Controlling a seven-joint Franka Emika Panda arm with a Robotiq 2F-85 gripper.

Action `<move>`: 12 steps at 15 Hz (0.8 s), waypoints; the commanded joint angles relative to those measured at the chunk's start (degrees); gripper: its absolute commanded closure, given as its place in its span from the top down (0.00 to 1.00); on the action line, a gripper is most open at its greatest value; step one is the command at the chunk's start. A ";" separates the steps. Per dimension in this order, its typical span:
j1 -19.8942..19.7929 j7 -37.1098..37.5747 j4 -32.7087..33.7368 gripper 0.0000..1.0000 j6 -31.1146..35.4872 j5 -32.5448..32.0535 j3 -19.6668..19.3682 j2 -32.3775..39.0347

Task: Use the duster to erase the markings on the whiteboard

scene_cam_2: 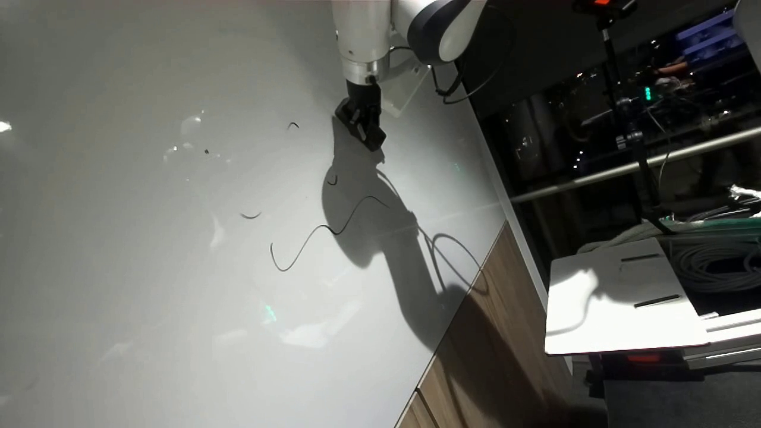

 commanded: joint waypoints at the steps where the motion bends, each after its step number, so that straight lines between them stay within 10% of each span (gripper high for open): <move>1: -4.69 -1.58 5.31 0.29 2.82 -0.50 -4.79 3.43; 5: -7.66 -6.47 12.16 0.29 6.97 3.87 -8.82 8.65; 12: -3.10 -8.39 8.74 0.29 1.50 13.60 -2.62 5.85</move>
